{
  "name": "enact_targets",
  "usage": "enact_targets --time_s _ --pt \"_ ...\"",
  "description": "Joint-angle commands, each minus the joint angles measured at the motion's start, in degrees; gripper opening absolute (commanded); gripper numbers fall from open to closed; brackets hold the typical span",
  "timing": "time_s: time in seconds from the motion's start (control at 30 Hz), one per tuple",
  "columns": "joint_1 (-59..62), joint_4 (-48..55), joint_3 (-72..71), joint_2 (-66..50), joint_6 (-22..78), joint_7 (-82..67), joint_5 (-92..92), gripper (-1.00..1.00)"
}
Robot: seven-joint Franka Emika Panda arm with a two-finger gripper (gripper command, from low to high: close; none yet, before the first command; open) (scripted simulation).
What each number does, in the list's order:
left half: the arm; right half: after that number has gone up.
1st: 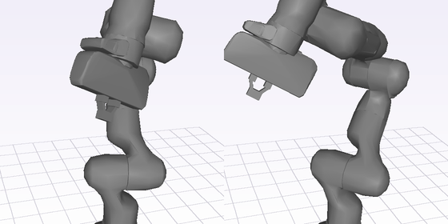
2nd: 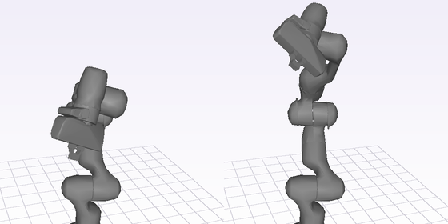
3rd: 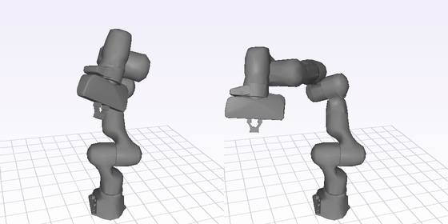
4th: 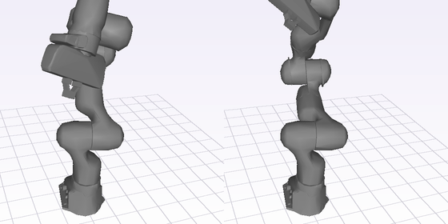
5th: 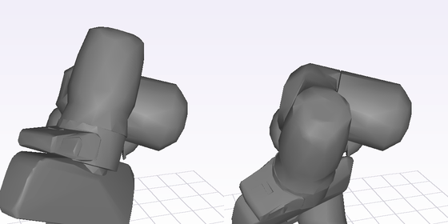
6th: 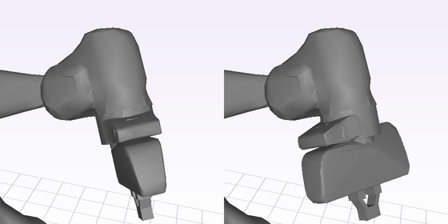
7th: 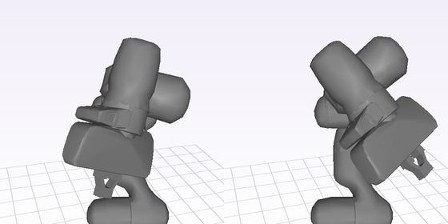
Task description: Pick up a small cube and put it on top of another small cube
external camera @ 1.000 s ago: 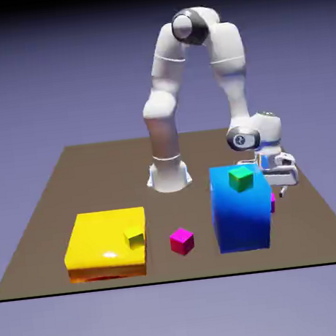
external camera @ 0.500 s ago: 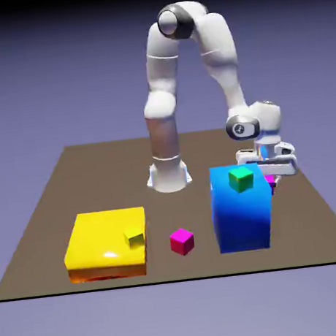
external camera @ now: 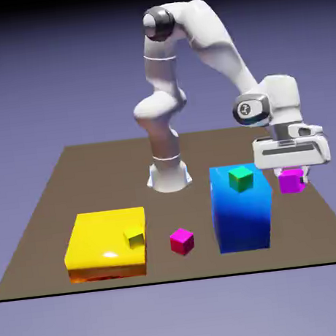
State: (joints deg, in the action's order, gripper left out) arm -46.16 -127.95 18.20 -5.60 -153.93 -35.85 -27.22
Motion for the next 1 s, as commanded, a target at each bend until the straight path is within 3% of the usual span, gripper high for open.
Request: enact_targets --time_s 0.0,0.13,0.47,0.53,0.8,0.83,0.97 --pt "0.8 -1.0 1.7 0.9 0.6 0.0 0.1 -1.0" --pt "3.7 -8.0 9.8 4.4 2.1 -0.3 0.7 -1.0" --pt "-3.1 -25.6 26.3 9.1 3.0 1.3 2.2 -1.0" --pt "-2.9 -25.5 26.7 9.1 3.4 1.6 2.2 -1.0" --pt "7.1 -25.5 15.6 -6.6 -11.0 -7.7 16.1 -1.0" --pt "7.1 -25.5 15.6 -6.6 -11.0 -7.7 16.1 1.0" --pt "3.1 -25.5 20.0 -0.3 -5.3 -4.0 10.5 1.0"
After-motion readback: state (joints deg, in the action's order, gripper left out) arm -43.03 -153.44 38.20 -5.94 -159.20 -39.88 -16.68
